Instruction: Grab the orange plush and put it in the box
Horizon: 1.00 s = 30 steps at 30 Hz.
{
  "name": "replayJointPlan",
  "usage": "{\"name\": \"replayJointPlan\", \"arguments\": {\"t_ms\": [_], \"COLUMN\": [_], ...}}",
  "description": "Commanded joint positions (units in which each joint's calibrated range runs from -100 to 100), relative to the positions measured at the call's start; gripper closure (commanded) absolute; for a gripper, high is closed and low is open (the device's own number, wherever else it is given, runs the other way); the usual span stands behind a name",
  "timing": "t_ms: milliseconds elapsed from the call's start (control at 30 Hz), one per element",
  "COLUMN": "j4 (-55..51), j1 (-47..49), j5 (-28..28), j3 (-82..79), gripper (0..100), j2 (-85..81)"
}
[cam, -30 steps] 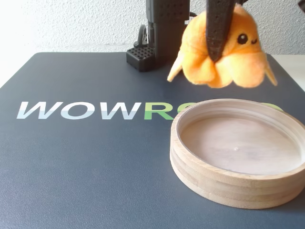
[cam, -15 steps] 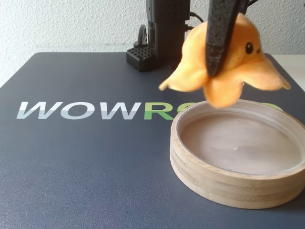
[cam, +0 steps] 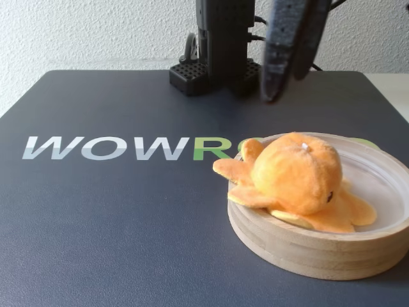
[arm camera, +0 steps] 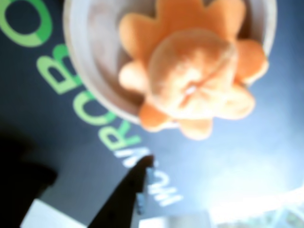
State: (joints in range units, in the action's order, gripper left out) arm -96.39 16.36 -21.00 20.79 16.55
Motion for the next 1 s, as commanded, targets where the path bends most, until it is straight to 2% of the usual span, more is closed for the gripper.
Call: {"name": "replayJointPlan", "arguments": {"t_ms": [0, 100, 333, 633, 967], "j4": [-0.1, -2.1, -2.5, 2.3, 2.9], "j1": [-2.1, -5.0, -9.1, -16.7, -16.6], "j5": [0.3, 0.4, 4.8, 6.9, 6.8], "j3": [1.5, 1.3, -3.8, -12.2, -16.4], "gripper": [61, 61, 62, 99, 96], "j2": [-4.0, -6.0, -10.2, -14.9, -15.0]}}
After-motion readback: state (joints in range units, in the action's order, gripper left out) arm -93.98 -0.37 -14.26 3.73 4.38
